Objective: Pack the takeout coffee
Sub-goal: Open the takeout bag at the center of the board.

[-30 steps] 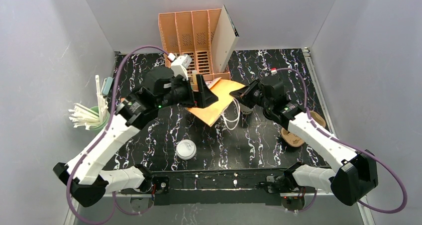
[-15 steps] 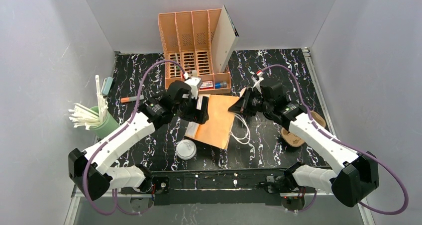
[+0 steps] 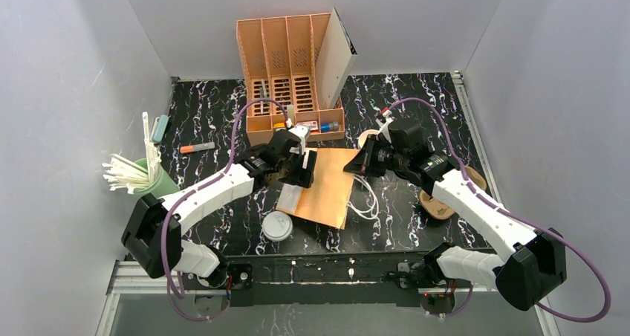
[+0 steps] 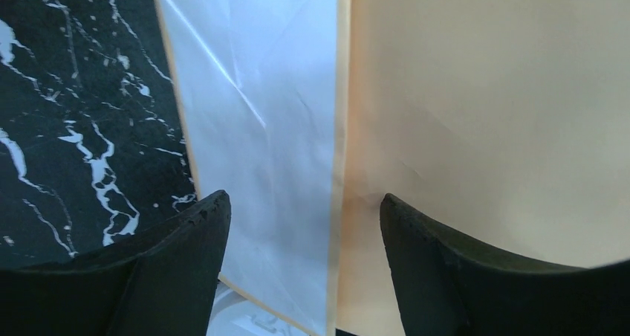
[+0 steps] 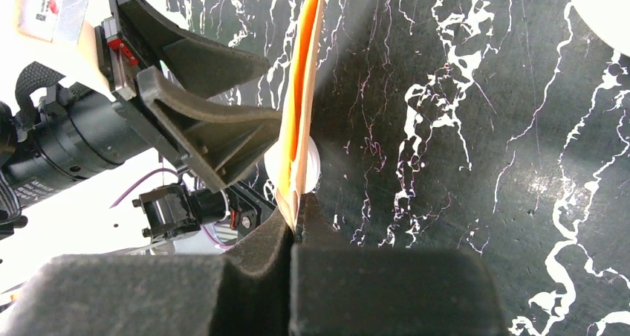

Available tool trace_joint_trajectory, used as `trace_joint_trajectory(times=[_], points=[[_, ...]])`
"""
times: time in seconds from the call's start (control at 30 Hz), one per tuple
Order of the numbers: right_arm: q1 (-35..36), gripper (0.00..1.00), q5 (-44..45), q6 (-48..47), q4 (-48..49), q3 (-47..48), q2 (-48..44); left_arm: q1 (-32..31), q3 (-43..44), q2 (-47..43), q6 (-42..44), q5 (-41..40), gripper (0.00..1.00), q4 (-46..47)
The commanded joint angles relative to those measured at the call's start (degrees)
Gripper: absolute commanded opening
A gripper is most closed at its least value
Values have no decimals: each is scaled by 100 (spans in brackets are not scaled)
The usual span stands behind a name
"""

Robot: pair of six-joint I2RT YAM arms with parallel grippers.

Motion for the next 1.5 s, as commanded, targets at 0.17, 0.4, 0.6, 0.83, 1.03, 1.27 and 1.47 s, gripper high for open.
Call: trace_joint_trajectory(times=[0.17,0.4,0.6,0.83,1.03,1.27,1.47], points=[[19,1,153,-242,-179,369,-40,62,72,280,12,-1237,56,-332],[13,1,700,-474,-601,654,-85,492,22,271,-272,-1279,40,-407],[19,5,1070,-737,-836,784,-81,938,-227,129,-452,-861,18,-154],[17,34,1305,-910,-1000,922,-28,1120,-313,166,-570,-666,0,-50],[13,74,1281,-1073,-1347,1251,-70,1346,-596,-17,-854,-157,0,334],[11,91,1280,-1235,-1809,1645,-387,1352,-767,-421,-985,-86,0,559],[10,86,741,-1350,-1967,2116,-442,1357,-760,-589,-1024,-16,1,489]])
